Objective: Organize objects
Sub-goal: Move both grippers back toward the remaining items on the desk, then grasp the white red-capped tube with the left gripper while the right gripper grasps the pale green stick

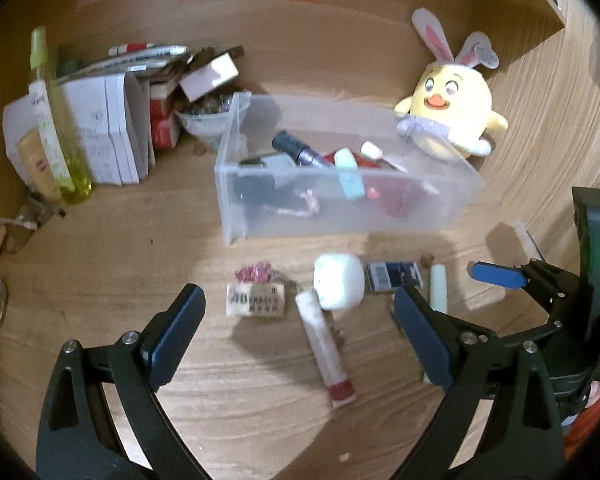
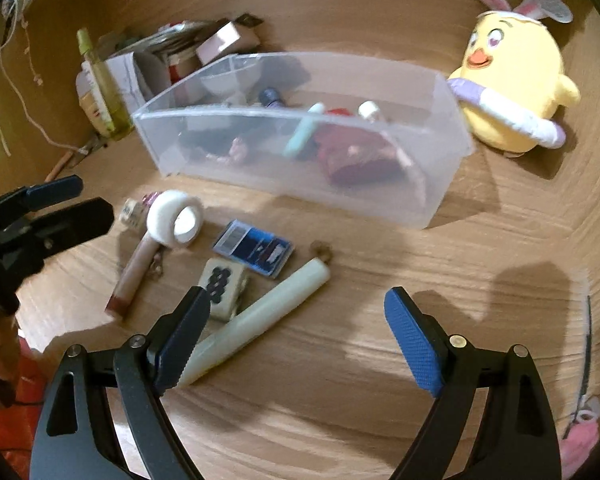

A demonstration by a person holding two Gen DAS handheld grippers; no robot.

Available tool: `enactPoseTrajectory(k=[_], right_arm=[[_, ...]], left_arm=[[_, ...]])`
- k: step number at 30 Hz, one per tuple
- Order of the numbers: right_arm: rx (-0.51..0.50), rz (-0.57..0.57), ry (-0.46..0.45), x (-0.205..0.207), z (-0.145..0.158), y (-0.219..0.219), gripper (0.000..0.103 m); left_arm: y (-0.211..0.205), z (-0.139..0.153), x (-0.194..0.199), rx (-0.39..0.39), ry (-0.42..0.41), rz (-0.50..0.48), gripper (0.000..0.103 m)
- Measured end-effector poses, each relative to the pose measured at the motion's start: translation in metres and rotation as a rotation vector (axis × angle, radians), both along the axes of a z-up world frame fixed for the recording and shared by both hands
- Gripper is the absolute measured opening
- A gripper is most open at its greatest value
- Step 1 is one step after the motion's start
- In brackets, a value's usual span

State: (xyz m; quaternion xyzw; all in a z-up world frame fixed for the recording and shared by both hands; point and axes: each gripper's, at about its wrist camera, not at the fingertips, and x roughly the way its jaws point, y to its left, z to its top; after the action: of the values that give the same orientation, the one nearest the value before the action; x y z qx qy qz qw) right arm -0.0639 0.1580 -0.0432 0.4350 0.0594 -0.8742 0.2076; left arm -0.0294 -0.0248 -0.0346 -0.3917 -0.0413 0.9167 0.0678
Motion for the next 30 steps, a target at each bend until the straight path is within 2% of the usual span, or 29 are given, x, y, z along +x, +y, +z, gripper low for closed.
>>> enactPoseTrajectory(k=[8,10,14,18,23,30], right_arm=[[0.055,0.011,0.011,0.01,-0.01,-0.012,0.087],[0.055,0.009,0.011,0.011,-0.01,-0.01,0.086],[0.044,-0.004,-0.007,0.009,-0.012,-0.003,0.084],[0.039,-0.016,0.0,0.01,-0.01,0.006,0.072],[0.045,-0.022,0.006,0.011,-0.01,0.012,0.059],[0.069,-0.023,0.027,0.015,-0.009,0.022,0.04]], left_arm=[[0.003,-0.021,0.006,-0.012,-0.046,-0.006,0.094],[0.005,-0.023,0.007,-0.015,-0.053,-0.011,0.084],[0.006,-0.028,0.007,-0.019,-0.076,-0.02,0.073],[0.006,-0.033,0.006,-0.016,-0.097,-0.024,0.059],[0.002,-0.035,0.003,-0.005,-0.111,-0.012,0.051],[0.003,-0.035,0.004,-0.031,-0.101,-0.007,0.032]])
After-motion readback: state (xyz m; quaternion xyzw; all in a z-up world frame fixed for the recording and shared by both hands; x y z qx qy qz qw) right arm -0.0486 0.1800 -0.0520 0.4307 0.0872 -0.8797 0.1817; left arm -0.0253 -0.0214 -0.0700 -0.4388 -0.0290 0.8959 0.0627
